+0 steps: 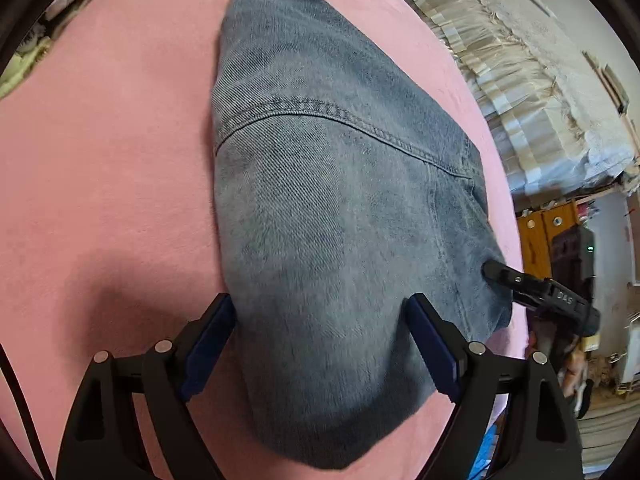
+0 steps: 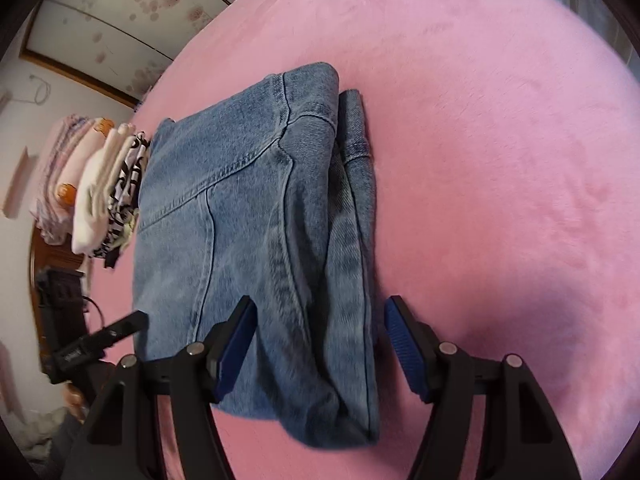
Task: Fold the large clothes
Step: 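Grasp the folded jacket edge with the right tool and lift it, then carry the held jacket onto the clothes stack with the right tool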
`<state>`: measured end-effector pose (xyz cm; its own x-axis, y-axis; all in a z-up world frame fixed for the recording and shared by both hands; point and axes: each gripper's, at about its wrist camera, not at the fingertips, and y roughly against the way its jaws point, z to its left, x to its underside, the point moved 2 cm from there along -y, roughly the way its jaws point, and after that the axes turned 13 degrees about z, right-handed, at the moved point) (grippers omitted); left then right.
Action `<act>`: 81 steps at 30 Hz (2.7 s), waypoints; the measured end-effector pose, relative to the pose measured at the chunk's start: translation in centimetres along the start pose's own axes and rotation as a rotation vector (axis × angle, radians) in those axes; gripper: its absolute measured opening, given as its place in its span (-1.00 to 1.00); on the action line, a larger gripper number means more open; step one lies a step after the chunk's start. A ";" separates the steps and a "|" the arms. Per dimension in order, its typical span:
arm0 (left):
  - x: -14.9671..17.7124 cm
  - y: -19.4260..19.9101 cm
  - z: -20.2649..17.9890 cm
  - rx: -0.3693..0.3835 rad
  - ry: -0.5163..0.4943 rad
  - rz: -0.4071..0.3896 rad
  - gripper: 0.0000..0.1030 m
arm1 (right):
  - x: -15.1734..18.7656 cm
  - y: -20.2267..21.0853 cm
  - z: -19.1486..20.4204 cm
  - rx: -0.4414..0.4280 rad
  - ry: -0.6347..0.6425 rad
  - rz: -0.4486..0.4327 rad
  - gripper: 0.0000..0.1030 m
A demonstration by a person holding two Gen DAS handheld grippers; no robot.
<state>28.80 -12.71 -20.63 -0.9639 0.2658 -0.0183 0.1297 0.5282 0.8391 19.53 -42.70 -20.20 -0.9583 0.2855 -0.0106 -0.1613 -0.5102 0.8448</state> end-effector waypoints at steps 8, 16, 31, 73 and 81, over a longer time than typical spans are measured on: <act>-2.1 -1.8 0.7 0.071 0.013 -0.012 0.71 | -3.2 -1.8 -0.2 -0.153 0.020 0.006 0.45; -3.8 -3.4 -1.3 -0.039 -0.031 0.033 0.93 | -5.3 -3.8 1.7 -0.090 0.064 -0.006 0.11; -1.6 0.7 -5.8 -0.209 -0.115 -0.105 0.01 | -2.6 -0.4 7.8 0.083 0.194 -0.127 -0.60; 10.5 41.5 12.1 -0.387 0.077 -0.347 -0.07 | 6.8 -3.6 50.7 -0.038 0.619 -0.117 -0.63; -6.6 44.6 15.9 -0.422 -0.022 -0.408 -0.07 | -6.5 -5.0 55.3 -0.074 0.586 -0.232 -0.63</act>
<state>44.63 21.93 8.25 -0.9107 0.1277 -0.3928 -0.3589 0.2258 0.9056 39.57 2.88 5.18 -0.8630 -0.0854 -0.4980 -0.3762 -0.5493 0.7461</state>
